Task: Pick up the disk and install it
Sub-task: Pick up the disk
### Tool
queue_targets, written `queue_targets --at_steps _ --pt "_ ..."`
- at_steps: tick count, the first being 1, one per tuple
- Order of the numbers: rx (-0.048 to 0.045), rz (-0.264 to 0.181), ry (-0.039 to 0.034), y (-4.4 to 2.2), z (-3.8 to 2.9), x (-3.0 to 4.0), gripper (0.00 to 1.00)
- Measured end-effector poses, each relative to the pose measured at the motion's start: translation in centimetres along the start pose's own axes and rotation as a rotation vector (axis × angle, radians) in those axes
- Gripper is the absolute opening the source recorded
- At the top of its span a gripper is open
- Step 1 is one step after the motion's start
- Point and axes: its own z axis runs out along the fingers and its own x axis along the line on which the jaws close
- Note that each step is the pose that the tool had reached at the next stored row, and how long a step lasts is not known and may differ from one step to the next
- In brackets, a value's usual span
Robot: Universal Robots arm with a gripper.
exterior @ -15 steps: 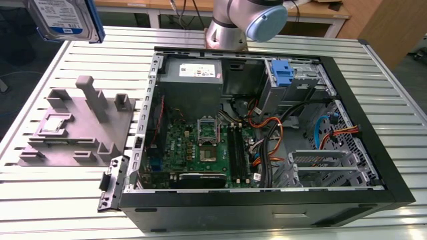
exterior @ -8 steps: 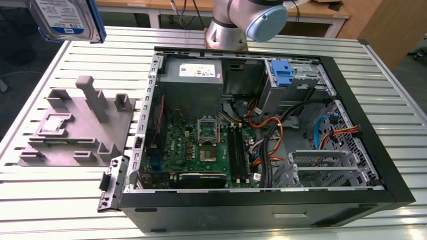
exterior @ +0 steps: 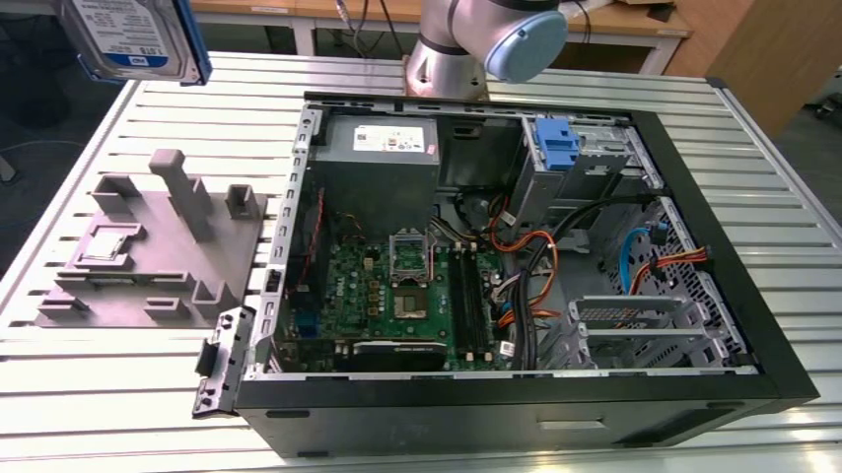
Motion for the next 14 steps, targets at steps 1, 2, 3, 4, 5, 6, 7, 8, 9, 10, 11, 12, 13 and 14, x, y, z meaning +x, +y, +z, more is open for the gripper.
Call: queue_targets --at_steps 1,2,3,4,5,6,7,8,9,10,11,12,13,14 --pt "-0.0001 0.0 0.0001 -0.06 0.0 0.0 0.36" --pt "-0.0001 0.0 0.0001 -0.13 -0.01 0.0 0.36" --pt "-0.0001 0.0 0.0001 -0.17 -0.01 -0.01 0.36" --pt "-0.0001 0.0 0.0 -0.2 -0.01 -0.01 0.36" --pt "-0.0001 0.0 0.0 -0.21 -0.01 -0.01 0.36" --pt "0.0 0.0 0.0 -0.22 0.0 -0.01 0.36" --pt "-0.0001 0.0 0.0 -0.23 -0.01 -0.01 0.36" --pt "-0.0001 0.0 0.0001 -0.25 -0.01 -0.01 0.36" --pt "0.0 0.0 0.0 -0.25 -0.01 -0.01 0.36" --pt "-0.0001 0.0 0.0001 -0.27 -0.01 -0.01 0.36" --pt "-0.0001 0.0 0.0 -0.29 -0.01 -0.01 0.36" --pt "-0.0001 0.0 0.0001 -0.35 -0.01 -0.06 0.36" --pt "-0.0001 0.0 0.0001 -0.37 -0.01 -0.07 0.36" --pt "-0.0001 0.0 0.0001 -0.38 -0.01 -0.06 0.36"
